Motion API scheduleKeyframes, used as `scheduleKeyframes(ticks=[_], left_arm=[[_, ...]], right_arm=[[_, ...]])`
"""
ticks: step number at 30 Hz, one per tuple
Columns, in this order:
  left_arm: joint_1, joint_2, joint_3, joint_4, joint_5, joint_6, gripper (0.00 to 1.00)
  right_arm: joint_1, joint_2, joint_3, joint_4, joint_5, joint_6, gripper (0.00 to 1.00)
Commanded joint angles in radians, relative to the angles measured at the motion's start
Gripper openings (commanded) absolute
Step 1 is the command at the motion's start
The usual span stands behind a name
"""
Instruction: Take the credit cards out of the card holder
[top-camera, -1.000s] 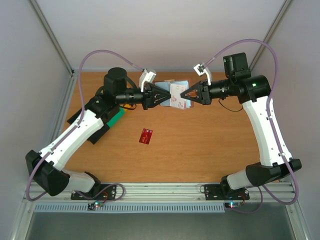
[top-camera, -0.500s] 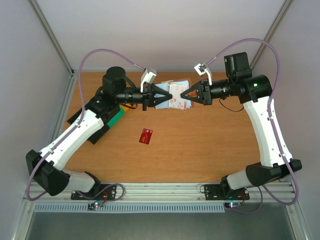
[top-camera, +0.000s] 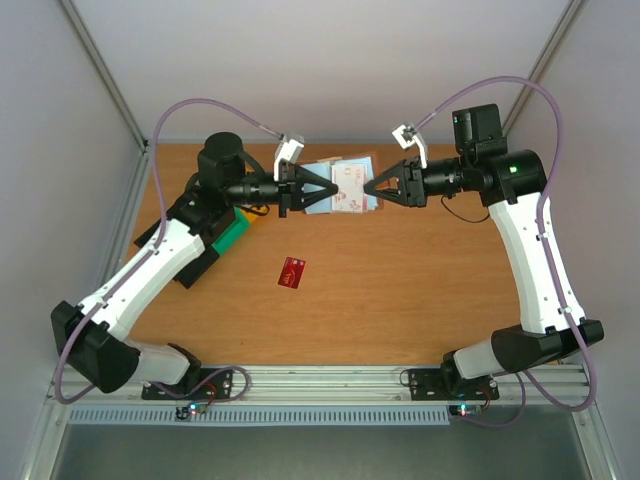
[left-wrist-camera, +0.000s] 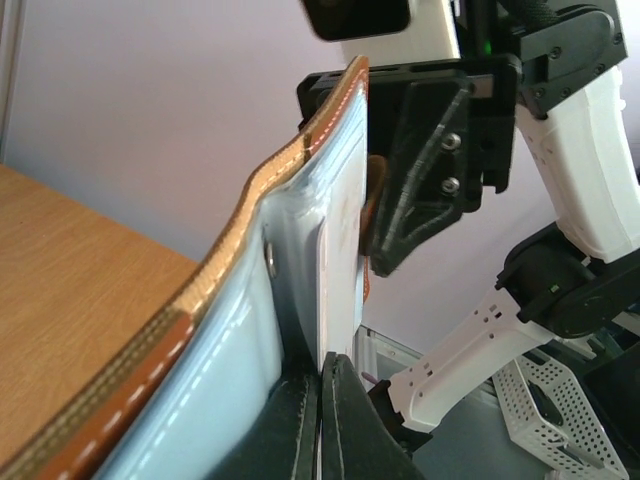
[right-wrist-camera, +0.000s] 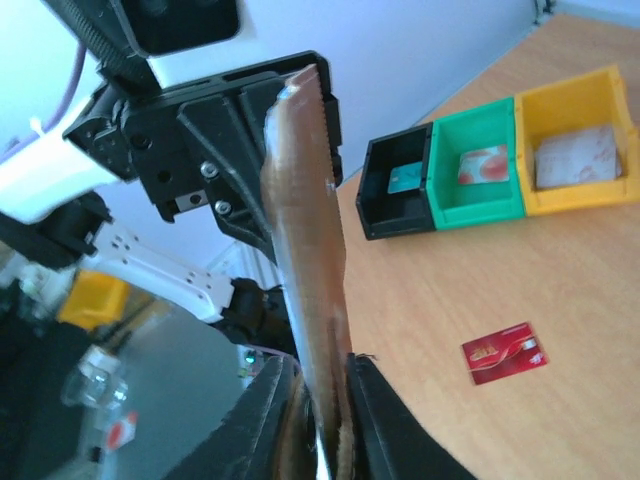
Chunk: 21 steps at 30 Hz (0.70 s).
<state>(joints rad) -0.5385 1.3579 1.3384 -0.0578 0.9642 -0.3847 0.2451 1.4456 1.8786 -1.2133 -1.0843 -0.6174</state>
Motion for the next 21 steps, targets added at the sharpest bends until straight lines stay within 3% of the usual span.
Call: scheduleKeyframes(ticks=[1, 2, 5, 8, 9, 11, 14, 21], left_arm=[[0.013, -0.038, 0.005, 0.030, 0.026, 0.023, 0.00], [0.013, -0.037, -0.002, 0.042, 0.030, 0.020, 0.00], [0.013, -0.037, -0.015, 0.092, 0.041, -0.001, 0.00], [0.014, -0.037, -0.019, 0.093, 0.042, -0.018, 0.20], [0.014, -0.037, -0.018, 0.095, 0.043, -0.019, 0.22], [0.014, -0.036, -0.019, 0.097, 0.046, -0.023, 0.18], [0.016, -0.041, -0.023, 0.096, 0.043, -0.024, 0.02], [0.034, -0.057, -0.024, 0.047, 0.051, -0.021, 0.00]], right_arm=[[-0.006, -0.023, -0.006, 0.005, -0.050, 0.015, 0.08], [-0.006, -0.020, -0.004, 0.011, -0.058, 0.023, 0.03], [-0.006, -0.030, -0.010, 0.035, -0.063, 0.031, 0.01], [-0.006, -0.036, -0.011, 0.047, -0.047, 0.033, 0.01], [-0.006, -0.036, -0.008, 0.046, -0.048, 0.033, 0.01], [-0.006, -0.034, -0.007, 0.046, -0.050, 0.035, 0.01], [-0.006, -0.036, -0.007, 0.046, -0.050, 0.036, 0.01], [-0.025, -0.043, -0.014, 0.041, -0.040, 0.027, 0.01]])
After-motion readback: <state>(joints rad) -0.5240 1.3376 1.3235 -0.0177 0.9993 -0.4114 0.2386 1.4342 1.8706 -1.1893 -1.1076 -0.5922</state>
